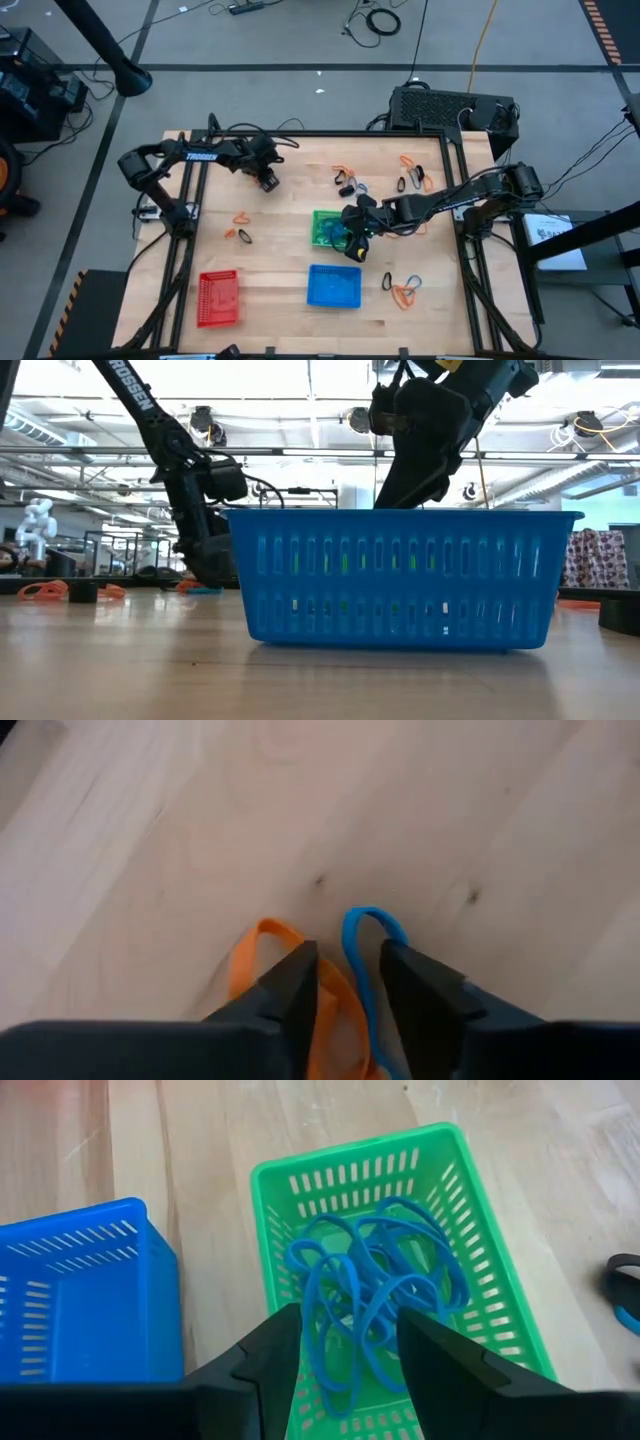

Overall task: Sort rubber bands into baskets
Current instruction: Put the blue rubberband into the green bin

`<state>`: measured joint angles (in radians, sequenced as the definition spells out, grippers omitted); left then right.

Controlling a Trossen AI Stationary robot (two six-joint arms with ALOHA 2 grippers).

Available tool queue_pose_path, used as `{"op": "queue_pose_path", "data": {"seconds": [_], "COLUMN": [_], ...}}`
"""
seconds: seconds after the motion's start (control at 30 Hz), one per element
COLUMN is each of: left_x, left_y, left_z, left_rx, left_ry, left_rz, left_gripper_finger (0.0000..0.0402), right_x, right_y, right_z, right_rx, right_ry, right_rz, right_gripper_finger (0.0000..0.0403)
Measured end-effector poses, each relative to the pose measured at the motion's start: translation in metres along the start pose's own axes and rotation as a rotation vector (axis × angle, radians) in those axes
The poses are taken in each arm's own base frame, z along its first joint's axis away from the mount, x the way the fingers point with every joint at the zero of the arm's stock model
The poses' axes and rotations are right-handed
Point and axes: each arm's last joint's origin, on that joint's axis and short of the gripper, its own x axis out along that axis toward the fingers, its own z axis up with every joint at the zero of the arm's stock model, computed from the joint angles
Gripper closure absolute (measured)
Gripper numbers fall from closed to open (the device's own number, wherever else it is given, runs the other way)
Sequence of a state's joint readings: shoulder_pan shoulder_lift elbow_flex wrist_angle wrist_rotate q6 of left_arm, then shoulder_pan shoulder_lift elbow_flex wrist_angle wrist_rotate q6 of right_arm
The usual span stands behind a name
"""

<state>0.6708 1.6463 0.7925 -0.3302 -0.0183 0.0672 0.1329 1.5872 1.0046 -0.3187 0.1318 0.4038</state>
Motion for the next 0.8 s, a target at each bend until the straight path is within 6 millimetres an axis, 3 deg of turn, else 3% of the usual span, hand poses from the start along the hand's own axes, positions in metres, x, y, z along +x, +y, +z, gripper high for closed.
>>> {"op": "queue_pose_path", "data": {"seconds": [0.2, 0.57, 0.8], "left_x": [0.000, -0.018, -0.044], "left_y": [-0.001, -0.016, -0.053], "left_z": [0.002, 0.015, 0.023], "left_rx": [0.048, 0.100, 0.226], "left_ry": [-0.013, -0.091, -0.251], "left_rz": [0.008, -0.009, -0.391], "left_gripper_finger": [0.0391, 0.0398, 0.0399], "right_x": [0.000, 0.008, 0.038], "right_y": [0.000, -0.001, 0.008], "right_z": [0.000, 0.004, 0.016], "right_rx": [0.000, -0.026, -0.197], "right_ry": [0.000, -0.073, -0.245], "right_rz": [0.000, -0.083, -0.043], "right_gripper_finger": [0.0243, 0.0243, 0.0243]}}
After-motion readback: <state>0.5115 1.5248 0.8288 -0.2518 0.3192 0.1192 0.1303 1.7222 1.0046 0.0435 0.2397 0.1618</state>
